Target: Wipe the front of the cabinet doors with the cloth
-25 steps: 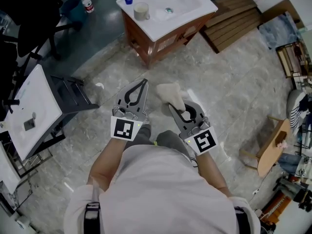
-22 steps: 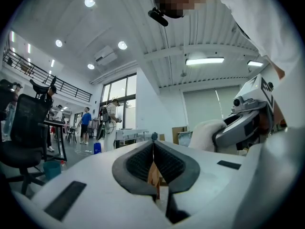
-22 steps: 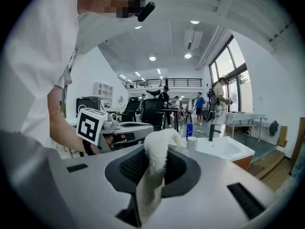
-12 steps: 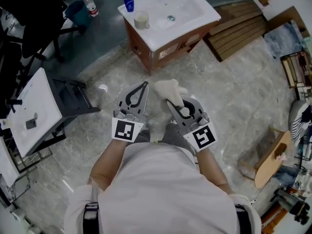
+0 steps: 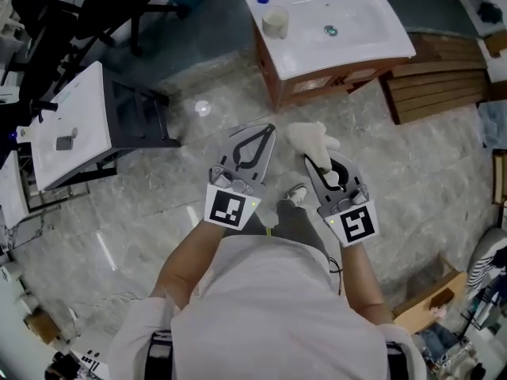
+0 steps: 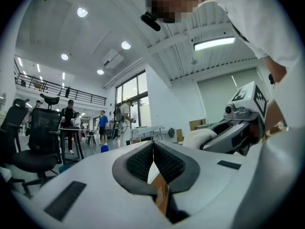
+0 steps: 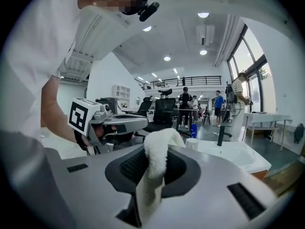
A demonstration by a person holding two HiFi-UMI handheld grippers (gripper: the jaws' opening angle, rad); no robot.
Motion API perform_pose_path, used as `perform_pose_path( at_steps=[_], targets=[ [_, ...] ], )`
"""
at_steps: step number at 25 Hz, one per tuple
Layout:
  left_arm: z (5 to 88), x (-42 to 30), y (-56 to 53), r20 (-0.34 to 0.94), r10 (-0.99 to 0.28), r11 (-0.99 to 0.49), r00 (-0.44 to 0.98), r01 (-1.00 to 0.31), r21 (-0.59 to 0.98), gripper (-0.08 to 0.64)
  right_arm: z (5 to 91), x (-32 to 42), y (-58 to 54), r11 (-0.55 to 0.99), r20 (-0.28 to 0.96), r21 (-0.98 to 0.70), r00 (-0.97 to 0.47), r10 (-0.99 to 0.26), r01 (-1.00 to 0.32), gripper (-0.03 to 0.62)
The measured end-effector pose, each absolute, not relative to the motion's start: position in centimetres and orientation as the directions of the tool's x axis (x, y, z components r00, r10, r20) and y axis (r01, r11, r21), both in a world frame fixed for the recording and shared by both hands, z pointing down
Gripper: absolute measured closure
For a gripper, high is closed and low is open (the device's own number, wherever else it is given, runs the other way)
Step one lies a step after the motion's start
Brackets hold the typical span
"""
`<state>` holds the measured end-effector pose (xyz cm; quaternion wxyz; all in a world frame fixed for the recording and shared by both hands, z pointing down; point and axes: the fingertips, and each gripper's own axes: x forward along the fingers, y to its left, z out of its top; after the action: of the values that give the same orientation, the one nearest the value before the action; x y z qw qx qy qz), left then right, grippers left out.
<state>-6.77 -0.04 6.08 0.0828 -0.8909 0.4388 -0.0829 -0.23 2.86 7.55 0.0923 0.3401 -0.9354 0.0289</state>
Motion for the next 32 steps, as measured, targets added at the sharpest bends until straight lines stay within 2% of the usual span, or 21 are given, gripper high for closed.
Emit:
perform_pose_path(
  at_steps=[4, 11, 17, 23, 32],
  targets=[
    [10.9, -6.4, -2.3, 0.092, -0.807, -0.589, 0.584, -0.783, -0.199, 0.541, 12.2, 0.1, -0.1, 0.783, 0.223, 0.036, -0.759, -0.612, -0.621, 0.517],
    [20.8, -8.3, -5.4, 0.122, -0.828, -0.56, 0.547, -0.819, -0.124, 0.541, 22.4, -0.5, -4.3, 0.763, 0.263, -0.015, -0.739, -0.62, -0.646, 0.517],
    [29.8, -8.4, -7.9, 0.093, -0.841, -0.541, 0.533, -0.831, -0.13, 0.541, 32.1, 0.5, -7.4, 0.752, 0.273, 0.008, -0.722, -0.635, -0.659, 0.517],
    [39.1, -7.5, -9.2, 0.078, -0.857, -0.516, 0.51, -0.849, -0.114, 0.541, 40.5, 1.4, -9.8, 0.746, 0.257, 0.021, -0.717, -0.648, -0.666, 0.517],
    [47.8, -5.6, -11.9, 0.039, -0.854, -0.518, 0.519, -0.841, -0.157, 0.541, 47.7, 2.0, -13.5, 0.751, 0.221, 0.029, -0.729, -0.648, -0.659, 0.517]
  ],
)
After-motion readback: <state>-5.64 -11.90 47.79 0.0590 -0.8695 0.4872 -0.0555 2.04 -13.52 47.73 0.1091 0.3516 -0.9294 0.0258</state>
